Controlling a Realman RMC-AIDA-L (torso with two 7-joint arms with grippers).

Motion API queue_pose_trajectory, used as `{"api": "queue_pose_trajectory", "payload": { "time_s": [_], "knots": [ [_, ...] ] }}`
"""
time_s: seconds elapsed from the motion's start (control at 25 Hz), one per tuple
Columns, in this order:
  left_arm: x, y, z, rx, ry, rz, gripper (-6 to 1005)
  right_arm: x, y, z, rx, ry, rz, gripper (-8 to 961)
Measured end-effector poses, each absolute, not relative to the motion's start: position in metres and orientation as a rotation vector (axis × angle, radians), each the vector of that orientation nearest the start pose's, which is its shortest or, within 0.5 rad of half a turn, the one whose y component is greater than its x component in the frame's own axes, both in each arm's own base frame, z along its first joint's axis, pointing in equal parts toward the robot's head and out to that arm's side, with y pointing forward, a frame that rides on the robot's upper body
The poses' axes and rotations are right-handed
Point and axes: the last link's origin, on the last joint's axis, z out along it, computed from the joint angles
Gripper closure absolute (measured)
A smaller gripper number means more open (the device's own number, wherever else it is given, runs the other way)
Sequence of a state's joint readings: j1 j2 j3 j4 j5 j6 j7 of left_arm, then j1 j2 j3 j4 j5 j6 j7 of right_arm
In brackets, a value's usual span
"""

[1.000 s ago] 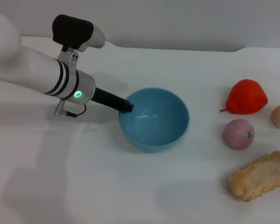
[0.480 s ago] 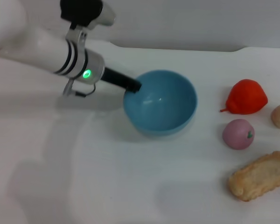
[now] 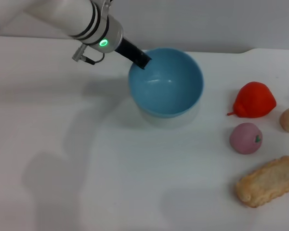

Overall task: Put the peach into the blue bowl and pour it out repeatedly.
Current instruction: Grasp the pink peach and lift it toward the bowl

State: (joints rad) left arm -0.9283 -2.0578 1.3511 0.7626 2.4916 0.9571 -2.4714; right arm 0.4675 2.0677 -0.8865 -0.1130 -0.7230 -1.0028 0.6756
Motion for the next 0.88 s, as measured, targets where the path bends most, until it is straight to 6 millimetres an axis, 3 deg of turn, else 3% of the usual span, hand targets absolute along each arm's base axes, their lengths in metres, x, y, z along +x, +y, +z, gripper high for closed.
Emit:
{"api": "queue_pose_trajectory", "payload": {
  "time_s": [0.28,0.64,0.88],
  "knots": [
    [-0.152,0.449,-0.04,-2.441,-0.827,0.304,1000,0.331,0.369,0.031,-1.876,0.904,0.74,377],
    [-0.16,0.448,-0.035,-2.398,-0.963,0.247,1001,0.293,0.393,0.058,-2.142,1.114,0.339,383],
    [-0.16,0.448,-0.036,-2.395,-0.975,0.232,1001,0.266,0.394,0.06,-2.257,1.237,0.257,383]
  ]
}}
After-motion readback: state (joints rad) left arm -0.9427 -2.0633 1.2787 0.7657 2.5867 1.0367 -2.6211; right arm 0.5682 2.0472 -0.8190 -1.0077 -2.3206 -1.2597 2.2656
